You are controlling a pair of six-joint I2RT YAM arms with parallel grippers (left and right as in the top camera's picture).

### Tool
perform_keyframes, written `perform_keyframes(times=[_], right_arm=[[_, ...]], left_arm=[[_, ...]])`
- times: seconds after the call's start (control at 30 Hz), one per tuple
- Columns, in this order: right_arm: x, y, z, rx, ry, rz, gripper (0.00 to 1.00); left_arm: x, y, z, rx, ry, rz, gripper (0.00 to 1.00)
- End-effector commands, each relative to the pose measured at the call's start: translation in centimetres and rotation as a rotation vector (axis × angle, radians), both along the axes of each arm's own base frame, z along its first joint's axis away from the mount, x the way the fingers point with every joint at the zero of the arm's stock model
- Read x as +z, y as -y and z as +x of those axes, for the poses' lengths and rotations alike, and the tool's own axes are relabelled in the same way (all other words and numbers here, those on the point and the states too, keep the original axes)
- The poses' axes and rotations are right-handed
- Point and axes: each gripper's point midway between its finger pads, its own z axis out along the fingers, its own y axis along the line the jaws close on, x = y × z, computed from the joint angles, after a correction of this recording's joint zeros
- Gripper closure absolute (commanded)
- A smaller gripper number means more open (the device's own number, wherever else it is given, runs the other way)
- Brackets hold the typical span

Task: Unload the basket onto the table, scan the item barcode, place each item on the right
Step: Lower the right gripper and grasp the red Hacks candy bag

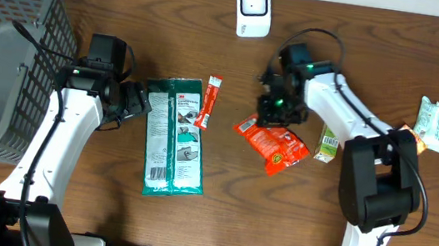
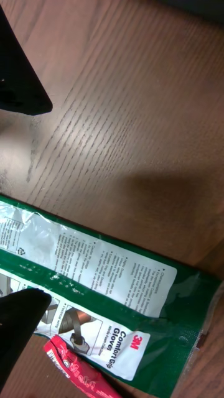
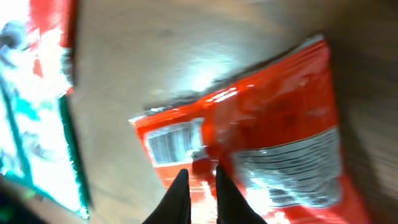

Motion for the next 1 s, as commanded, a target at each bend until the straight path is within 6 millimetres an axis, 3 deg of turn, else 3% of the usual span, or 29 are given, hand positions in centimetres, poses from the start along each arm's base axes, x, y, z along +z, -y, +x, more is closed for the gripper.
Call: perform_keyframes(times=[0.0,0.2,0.3,0.43,0.53,0.7,0.8,0.9,0.97], right_arm=[[2.0,-1.2,0.0,0.070,0.033,0.076,0.85],[7.3,-1.1,0.8,0.058,0.101,0.134,0.75],[8.6,0.1,0.0,0.042,0.101,0.093,0.73],[7.6,2.1,-1.3,-0.008,0.037,-0.027,0.73],[5.5,3.4,-3.0,-0.053,-0.038,-0.103,0.71],[3.3,4.9,-5.0,-0.085,-0.111,-0.182,0.60],[2.5,6.5,-5.2,-0.126,-0.115,-0.270,0.50],[2.3,6.6,-4.9,-0.139,-0.106,-0.271,0.38],[2.2,6.4,-4.5,-0.142,-0.089,-0.264,0.01]], left_arm=[[0.3,-0.3,0.1,-0.003,0.006,0.015,0.10],[0.3,-0.3,0.1,-0.003,0.006,0.015,0.10],[0.3,-0.3,0.1,-0.003,0.006,0.015,0.10],[0.3,-0.3,0.1,-0.003,0.006,0.015,0.10],[0.3,-0.3,0.1,-0.003,0.006,0.015,0.10],[0.3,-0.3,0.1,-0.003,0.006,0.015,0.10],[0.3,-0.3,0.1,-0.003,0.006,0.015,0.10],[0.3,-0.3,0.1,-0.003,0.006,0.015,0.10],[0.3,-0.3,0.1,-0.003,0.006,0.015,0.10]])
